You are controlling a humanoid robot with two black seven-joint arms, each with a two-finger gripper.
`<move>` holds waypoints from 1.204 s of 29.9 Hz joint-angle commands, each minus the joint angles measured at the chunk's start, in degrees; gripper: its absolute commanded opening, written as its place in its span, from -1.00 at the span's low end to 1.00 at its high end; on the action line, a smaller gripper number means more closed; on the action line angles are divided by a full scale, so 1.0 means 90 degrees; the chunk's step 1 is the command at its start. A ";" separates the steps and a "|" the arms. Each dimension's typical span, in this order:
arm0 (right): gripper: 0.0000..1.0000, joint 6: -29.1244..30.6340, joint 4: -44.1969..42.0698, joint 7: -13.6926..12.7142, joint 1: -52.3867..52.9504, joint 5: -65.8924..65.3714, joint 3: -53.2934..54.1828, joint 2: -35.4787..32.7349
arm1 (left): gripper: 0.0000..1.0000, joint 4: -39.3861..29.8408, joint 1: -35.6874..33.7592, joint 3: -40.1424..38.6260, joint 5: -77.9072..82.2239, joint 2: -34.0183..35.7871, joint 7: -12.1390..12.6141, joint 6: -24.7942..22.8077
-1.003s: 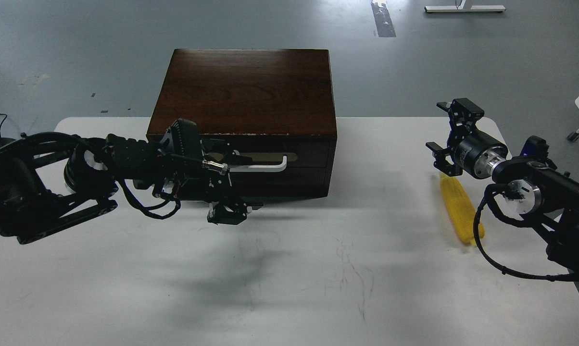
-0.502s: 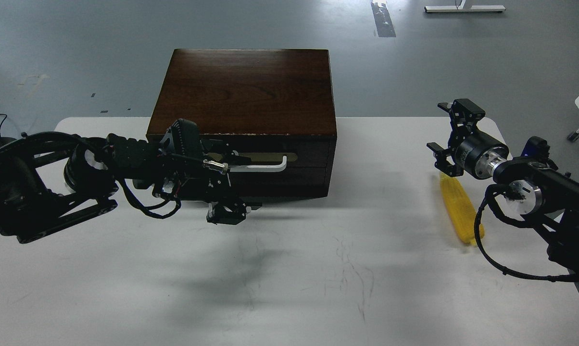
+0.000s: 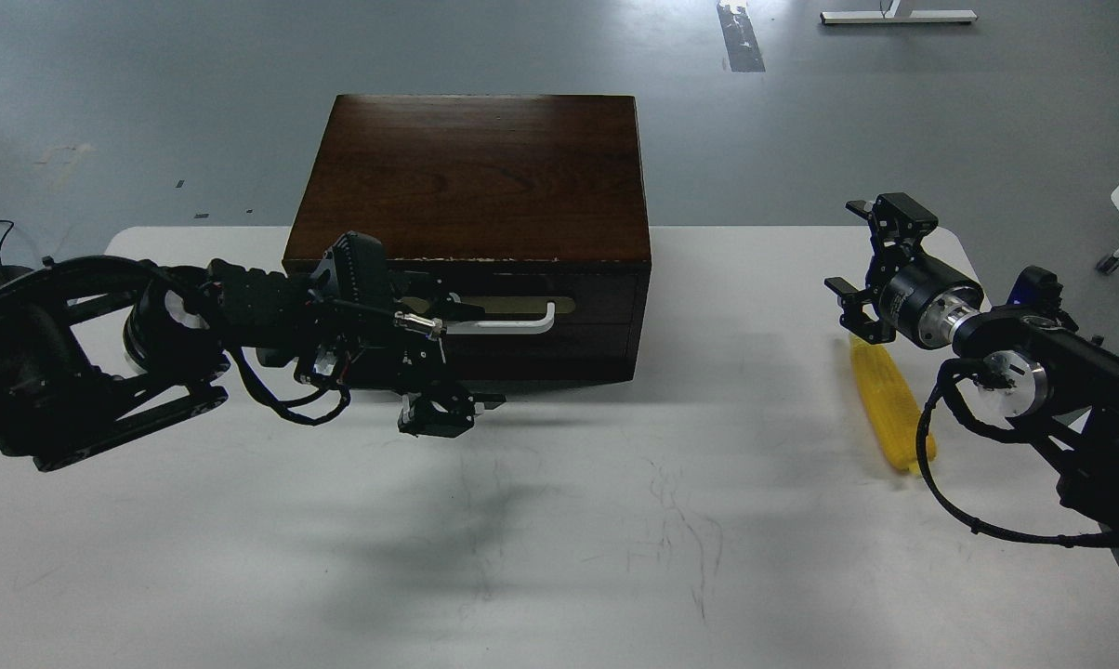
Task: Put corn in drawer with both arms
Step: 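Hook the left gripper onto the white drawer handle, then pull the drawer open toward the robot with the left gripper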
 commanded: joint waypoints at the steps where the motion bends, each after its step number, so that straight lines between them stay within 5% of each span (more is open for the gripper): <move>1: 1.00 0.0000 0.0000 0.0001 -0.0020 0.0000 0.0006 -0.0010 | 0.97 -0.0049 -0.0050 0.0172 -0.0001 0.0007 -0.0046 0.0000; 36: 1.00 -0.0010 -0.0019 0.0001 -0.0039 0.0000 -0.0004 0.0039 | 0.97 -0.1113 0.0057 0.0456 -0.0001 0.0690 -0.0046 0.0010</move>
